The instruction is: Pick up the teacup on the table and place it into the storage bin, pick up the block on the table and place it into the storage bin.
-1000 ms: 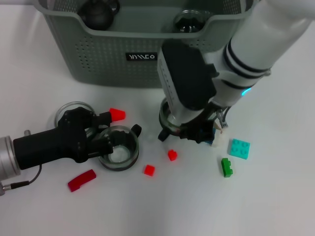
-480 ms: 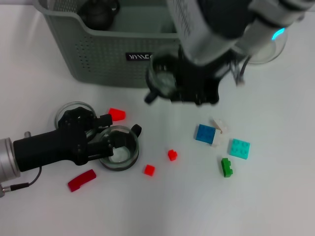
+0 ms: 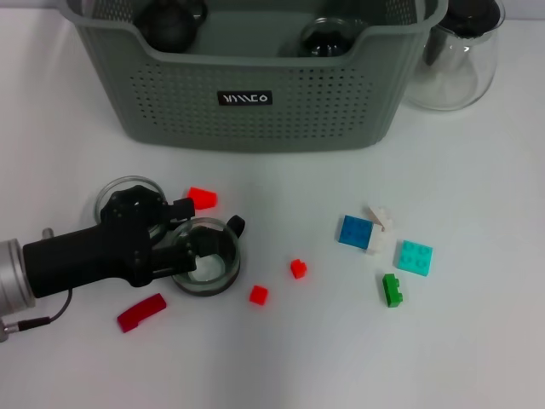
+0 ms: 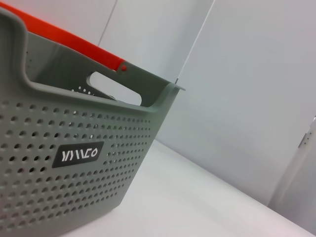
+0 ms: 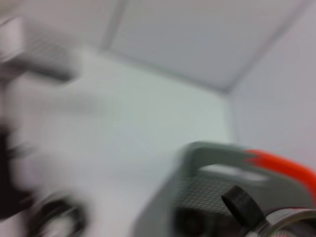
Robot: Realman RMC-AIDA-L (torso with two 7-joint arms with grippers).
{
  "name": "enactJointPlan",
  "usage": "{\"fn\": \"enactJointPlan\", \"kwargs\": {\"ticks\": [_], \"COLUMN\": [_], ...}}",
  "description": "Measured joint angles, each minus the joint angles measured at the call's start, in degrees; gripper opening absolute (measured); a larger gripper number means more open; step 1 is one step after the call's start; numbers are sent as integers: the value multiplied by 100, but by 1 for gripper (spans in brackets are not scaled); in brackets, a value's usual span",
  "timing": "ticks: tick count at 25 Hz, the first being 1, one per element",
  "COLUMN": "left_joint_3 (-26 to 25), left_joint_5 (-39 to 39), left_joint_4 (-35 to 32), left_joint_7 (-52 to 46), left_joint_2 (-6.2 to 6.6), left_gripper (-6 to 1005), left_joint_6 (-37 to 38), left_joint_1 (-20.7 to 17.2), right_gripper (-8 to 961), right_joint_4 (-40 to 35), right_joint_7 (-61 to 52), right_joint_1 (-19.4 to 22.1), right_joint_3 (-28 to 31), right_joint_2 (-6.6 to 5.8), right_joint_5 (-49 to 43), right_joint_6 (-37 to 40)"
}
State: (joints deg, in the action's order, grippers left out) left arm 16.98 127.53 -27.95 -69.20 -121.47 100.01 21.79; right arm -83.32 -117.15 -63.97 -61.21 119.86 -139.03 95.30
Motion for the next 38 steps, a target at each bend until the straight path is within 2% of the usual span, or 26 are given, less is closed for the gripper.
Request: {"fn": "enactJointPlan", "kwargs": {"ticks": [3,9,11,14,18,25,38], "left_joint_3": [-1,2,10,16,16,12,1], "left_joint_5": [-2,-15,-13,-9,-5,-2,0], "left_joint_4": [0,8,9,9,9,9,9], "left_joint_7": [9,8,-3,-12,-14,-4,13], "left_joint_2": [-7,-8,-8,-8,-8,-8,-8], "left_gripper": [721,720,720,719,719,717,715], "left_joint_6": [2,-18,-31,-48,-56,-84,-90], "left_joint_1": [2,23,36,43,47,57,58], "right_gripper": [54,53,53,53,54,53,54], "right_joint_4": [664,2989,3748,4496,5026,5633,5744], "right_joint_7": [-466,-641,-506,-383,-371,-398,-387], "right_joint_1": [-128,-587,-773,-916,-990,-1014,-873], "right_joint_3": [204,182,168,88,-34,-125,-307], "right_joint_2": [-85,-314,-353,-356,-275,-246,-112], "right_joint_5": [-226,-578,-618,-706,-965,-1064,-1065], "right_joint_6": [-999,-2676,-3130,-3669,-4236,-4753,-4861]}}
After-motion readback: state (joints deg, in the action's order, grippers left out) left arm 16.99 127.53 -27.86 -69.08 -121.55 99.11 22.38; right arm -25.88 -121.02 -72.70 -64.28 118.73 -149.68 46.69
